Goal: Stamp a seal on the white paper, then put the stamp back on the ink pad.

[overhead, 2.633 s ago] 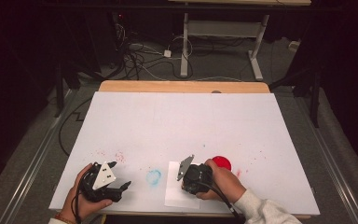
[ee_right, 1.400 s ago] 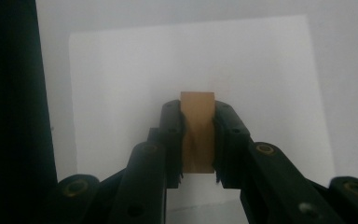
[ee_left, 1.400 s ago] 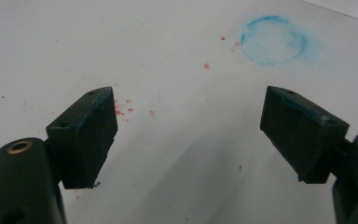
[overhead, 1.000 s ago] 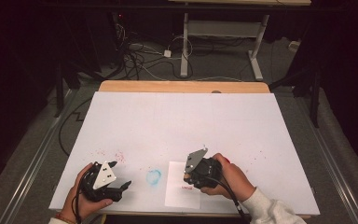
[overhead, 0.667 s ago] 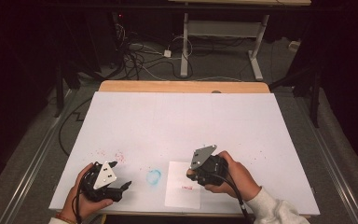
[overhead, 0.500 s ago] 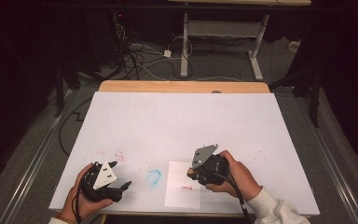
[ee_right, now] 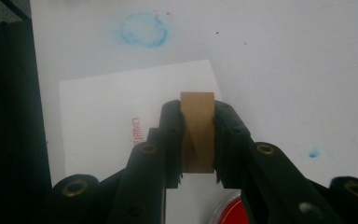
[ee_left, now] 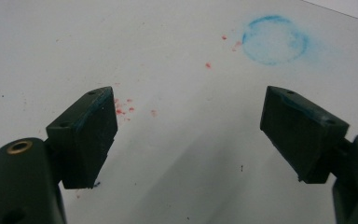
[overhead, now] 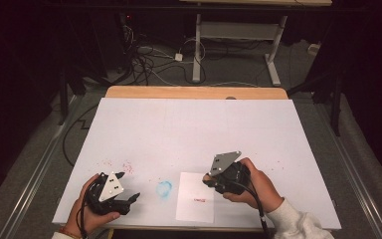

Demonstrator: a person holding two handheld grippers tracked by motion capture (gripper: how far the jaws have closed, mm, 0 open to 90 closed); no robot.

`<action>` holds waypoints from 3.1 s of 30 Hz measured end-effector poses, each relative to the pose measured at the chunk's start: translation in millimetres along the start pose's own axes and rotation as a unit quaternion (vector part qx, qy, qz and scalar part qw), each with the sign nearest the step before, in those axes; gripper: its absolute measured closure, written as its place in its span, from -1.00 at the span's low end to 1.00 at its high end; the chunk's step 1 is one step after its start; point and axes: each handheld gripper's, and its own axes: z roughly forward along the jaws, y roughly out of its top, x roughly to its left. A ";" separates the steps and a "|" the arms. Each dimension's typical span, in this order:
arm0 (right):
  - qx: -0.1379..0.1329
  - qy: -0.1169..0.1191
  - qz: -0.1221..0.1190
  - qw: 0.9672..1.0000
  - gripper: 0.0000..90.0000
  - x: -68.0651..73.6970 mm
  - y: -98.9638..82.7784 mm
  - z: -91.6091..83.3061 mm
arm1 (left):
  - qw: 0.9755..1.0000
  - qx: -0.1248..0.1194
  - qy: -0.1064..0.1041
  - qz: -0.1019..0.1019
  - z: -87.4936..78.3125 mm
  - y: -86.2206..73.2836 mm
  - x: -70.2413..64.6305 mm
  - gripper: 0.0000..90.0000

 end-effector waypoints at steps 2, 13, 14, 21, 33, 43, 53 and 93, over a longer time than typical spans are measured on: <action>-0.003 -0.002 -0.001 1.000 0.69 -1.0 -0.5 -1.6 | 1.000 -0.001 0.000 -0.002 0.3 -0.3 0.7 -0.60; -0.014 -0.011 0.004 1.000 0.69 -6.2 -4.9 -10.2 | 1.000 0.002 -0.003 0.000 2.0 -0.3 1.2 -0.60; -0.014 -0.012 0.004 1.000 0.69 -6.8 -5.3 -11.2 | 1.000 0.001 -0.003 0.000 2.1 -0.3 1.2 -0.60; -0.009 -0.016 0.013 1.000 0.69 -11.5 -10.1 -15.9 | 1.000 -0.002 -0.002 0.004 2.3 0.3 2.1 -0.60; -0.002 -0.027 0.029 0.999 0.69 -20.5 -23.6 -26.6 | 1.000 0.000 -0.009 -0.002 5.6 1.3 1.7 -0.60; 0.039 -0.044 0.047 0.997 0.68 -28.6 -43.7 -25.1 | 1.000 0.002 -0.010 0.003 6.5 2.7 0.7 -0.60; 0.067 -0.048 0.063 0.995 0.68 -36.3 -56.5 -18.0 | 1.000 0.002 -0.008 0.013 8.0 4.5 0.9 -0.60; 0.105 -0.026 0.072 0.991 0.69 -45.4 -57.4 0.9 | 1.000 0.008 -0.006 0.015 8.7 3.9 -0.5 -0.60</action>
